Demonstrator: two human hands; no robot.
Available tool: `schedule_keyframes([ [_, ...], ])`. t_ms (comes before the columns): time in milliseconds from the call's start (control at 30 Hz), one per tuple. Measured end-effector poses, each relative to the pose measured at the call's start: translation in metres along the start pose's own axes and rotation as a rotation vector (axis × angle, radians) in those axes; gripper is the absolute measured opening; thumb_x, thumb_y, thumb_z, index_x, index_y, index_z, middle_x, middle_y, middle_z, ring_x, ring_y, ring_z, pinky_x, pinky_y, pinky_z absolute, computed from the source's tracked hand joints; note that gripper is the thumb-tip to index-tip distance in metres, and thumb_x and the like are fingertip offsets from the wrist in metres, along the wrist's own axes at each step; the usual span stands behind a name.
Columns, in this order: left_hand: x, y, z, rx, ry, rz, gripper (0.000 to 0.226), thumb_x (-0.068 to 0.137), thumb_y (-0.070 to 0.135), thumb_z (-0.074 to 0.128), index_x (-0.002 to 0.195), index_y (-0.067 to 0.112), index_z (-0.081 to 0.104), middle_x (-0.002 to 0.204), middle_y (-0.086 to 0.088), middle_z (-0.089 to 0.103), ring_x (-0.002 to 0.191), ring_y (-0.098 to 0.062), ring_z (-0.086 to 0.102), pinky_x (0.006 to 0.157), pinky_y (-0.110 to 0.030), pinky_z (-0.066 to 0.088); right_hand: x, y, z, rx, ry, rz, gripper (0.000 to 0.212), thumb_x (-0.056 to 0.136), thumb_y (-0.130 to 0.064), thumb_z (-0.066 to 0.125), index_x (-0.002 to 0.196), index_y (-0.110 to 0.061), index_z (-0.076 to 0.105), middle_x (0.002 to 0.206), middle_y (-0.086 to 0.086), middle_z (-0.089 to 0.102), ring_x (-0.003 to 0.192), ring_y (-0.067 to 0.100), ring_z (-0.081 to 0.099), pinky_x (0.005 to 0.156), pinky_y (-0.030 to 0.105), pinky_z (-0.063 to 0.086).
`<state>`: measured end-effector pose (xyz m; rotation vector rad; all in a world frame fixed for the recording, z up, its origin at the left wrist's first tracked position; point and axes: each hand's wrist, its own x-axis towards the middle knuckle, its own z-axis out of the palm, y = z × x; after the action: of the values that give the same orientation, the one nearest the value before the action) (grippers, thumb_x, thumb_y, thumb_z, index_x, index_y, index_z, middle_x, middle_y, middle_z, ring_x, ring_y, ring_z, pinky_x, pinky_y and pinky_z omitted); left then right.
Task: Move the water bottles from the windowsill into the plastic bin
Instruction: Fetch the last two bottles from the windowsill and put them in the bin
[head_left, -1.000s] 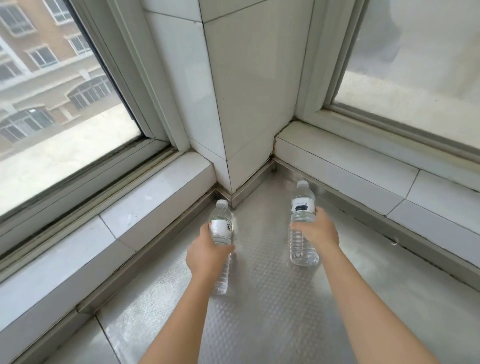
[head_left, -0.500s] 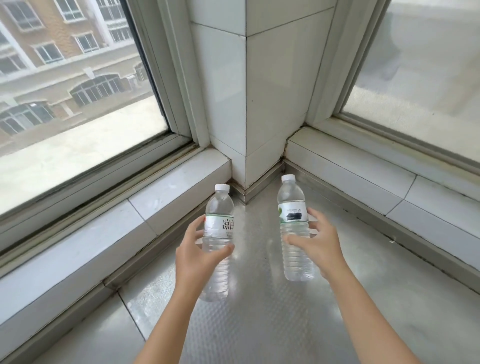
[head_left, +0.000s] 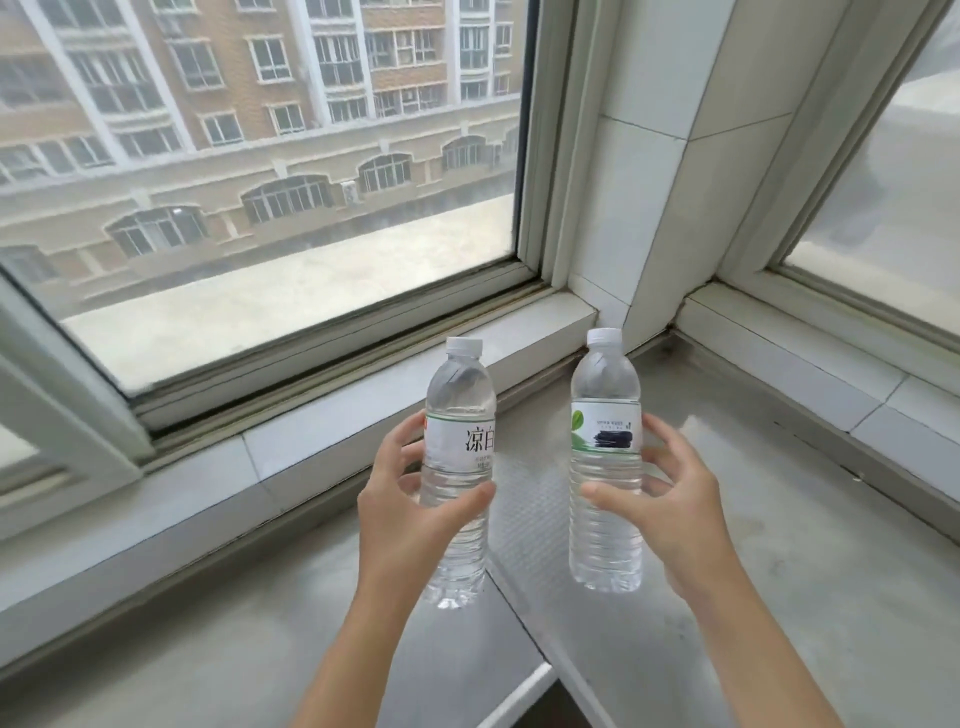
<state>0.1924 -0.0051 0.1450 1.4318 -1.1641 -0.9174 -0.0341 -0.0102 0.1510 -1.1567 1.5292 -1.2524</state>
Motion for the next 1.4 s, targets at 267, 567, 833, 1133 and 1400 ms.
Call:
schedule_keyframes([
  [267,-0.091,0.007,-0.105,-0.041,0.18,0.042,0.085,0.05,0.024,0.097,0.112,0.062,0.054,0.106,0.014,0.068,0.093,-0.005,0.068,0.083,-0.024,0.051,-0.099,-0.036,0.063,-0.007,-0.227,-0.084,0.086,0.052,-0.007,0.09,0.116,-0.048,0.049,0.108,-0.008,0.063,0.096,0.011,0.065,0.076,0.029,0.052],
  [567,-0.211,0.007,-0.162,0.004,0.512,0.049,0.086,0.053,0.016,0.097,0.12,0.05,0.054,0.107,0.017,0.068,0.094,0.006,0.064,0.075,-0.009,0.051,-0.183,-0.039,0.1,-0.023,-0.584,-0.214,0.085,0.051,-0.005,0.09,0.111,-0.05,0.05,0.104,-0.008,0.065,0.087,0.005,0.067,0.063,0.016,0.052],
  [833,-0.347,0.003,-0.191,0.029,0.779,-0.041,0.083,0.055,0.023,0.096,0.116,0.058,0.052,0.111,0.023,0.066,0.095,0.01,0.064,0.067,-0.003,0.05,-0.278,-0.034,0.109,-0.006,-0.869,-0.27,0.085,0.051,-0.009,0.092,0.114,-0.05,0.052,0.106,-0.01,0.065,0.094,0.009,0.066,0.068,0.022,0.052],
  [1133,-0.494,0.001,-0.246,0.036,1.158,-0.088,0.086,0.053,0.016,0.097,0.119,0.052,0.056,0.109,0.017,0.069,0.093,0.004,0.067,0.075,-0.021,0.053,-0.407,-0.046,0.165,0.014,-1.262,-0.339,0.087,0.05,-0.002,0.091,0.117,-0.046,0.055,0.097,-0.013,0.066,0.09,0.009,0.068,0.067,0.033,0.058],
  [1400,-0.645,0.0,-0.321,-0.01,1.466,-0.109,0.084,0.057,0.011,0.096,0.119,0.051,0.056,0.108,0.019,0.07,0.091,0.001,0.07,0.074,-0.022,0.053,-0.579,-0.049,0.227,0.001,-1.611,-0.367,0.085,0.05,0.0,0.09,0.113,-0.046,0.055,0.098,-0.005,0.069,0.085,0.013,0.071,0.069,0.035,0.059],
])
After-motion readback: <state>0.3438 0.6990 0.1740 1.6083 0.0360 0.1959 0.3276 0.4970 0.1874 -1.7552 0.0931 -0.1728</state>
